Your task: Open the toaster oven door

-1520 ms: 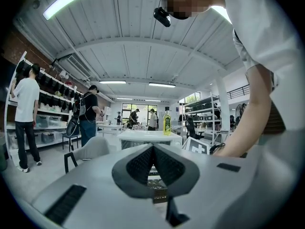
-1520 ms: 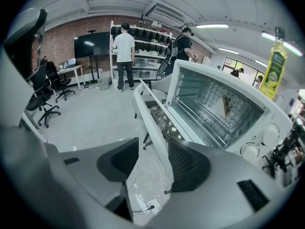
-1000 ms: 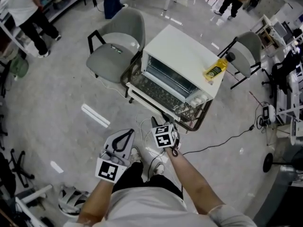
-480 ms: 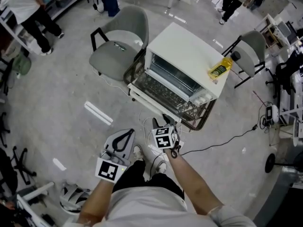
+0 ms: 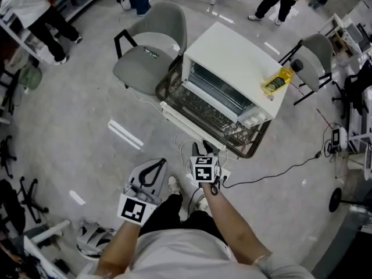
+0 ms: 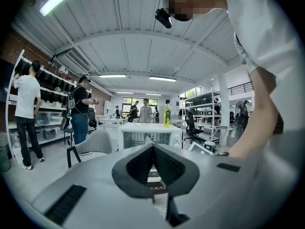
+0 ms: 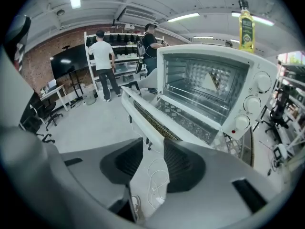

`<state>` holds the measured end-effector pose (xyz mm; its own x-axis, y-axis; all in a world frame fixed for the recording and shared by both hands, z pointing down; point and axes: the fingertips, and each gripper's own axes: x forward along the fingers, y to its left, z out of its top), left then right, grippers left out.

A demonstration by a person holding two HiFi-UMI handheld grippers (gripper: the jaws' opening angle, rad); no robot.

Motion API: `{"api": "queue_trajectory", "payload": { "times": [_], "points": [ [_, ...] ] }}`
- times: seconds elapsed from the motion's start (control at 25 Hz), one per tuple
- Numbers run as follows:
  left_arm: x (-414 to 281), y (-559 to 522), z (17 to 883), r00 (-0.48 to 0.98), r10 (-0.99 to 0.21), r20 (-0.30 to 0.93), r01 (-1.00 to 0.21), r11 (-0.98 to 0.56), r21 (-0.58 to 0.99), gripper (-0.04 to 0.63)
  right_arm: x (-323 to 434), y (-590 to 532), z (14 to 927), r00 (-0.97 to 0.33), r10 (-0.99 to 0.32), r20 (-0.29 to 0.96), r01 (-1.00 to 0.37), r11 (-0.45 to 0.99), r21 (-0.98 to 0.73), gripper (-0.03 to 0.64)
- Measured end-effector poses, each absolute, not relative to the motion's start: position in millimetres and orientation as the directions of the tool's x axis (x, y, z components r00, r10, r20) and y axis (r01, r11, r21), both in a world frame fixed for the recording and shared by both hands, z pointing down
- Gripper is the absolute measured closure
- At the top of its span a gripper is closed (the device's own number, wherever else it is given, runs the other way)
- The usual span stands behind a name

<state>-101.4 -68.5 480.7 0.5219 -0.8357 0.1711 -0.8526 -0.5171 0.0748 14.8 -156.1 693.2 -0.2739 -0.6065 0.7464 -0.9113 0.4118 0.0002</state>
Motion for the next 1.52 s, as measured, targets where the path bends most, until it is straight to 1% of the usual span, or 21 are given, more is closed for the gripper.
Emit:
{"api": "queue_trajectory", "payload": {
  "times": [0.16, 0.48, 0.6, 0.84, 1.0, 1.28, 1.52],
  "points": [
    [-104, -65, 482, 0.517, -0.836, 0.184, -0.856, -0.512, 0.076, 0.578, 16, -155, 694, -0.271, -0.613, 0.742, -0.93, 0.367, -0.036, 0.463],
    [-103, -62, 487, 0.514, -0.835, 0.199, -0.857, -0.509, 0.079, 0.578, 15, -152, 705, -0.274, -0.61, 0.744, -0.933, 0.357, -0.051, 0.463],
    [-103, -59, 492, 0.514, -0.832, 0.211, -0.857, -0.51, 0.076, 0.578, 17, -151, 707, -0.272, -0.625, 0.732, -0.936, 0.349, -0.049, 0.477],
    [-106, -55, 500, 0.506, -0.832, 0.228, -0.862, -0.5, 0.089, 0.578, 17, -150, 714, -0.271, -0.626, 0.731, -0.939, 0.338, -0.059, 0.48],
    [-110, -51, 507, 0.497, -0.832, 0.248, -0.867, -0.486, 0.106, 0.578, 17, -149, 717, -0.265, -0.646, 0.716, -0.943, 0.328, -0.053, 0.499],
    [-114, -46, 523, 0.491, -0.825, 0.279, -0.871, -0.477, 0.119, 0.578, 17, -148, 731, -0.265, -0.652, 0.71, -0.952, 0.296, -0.084, 0.497],
    [-116, -49, 527, 0.487, -0.829, 0.273, -0.873, -0.473, 0.121, 0.578, 17, -145, 742, -0.262, -0.636, 0.725, -0.95, 0.303, -0.078, 0.497]
  ]
}}
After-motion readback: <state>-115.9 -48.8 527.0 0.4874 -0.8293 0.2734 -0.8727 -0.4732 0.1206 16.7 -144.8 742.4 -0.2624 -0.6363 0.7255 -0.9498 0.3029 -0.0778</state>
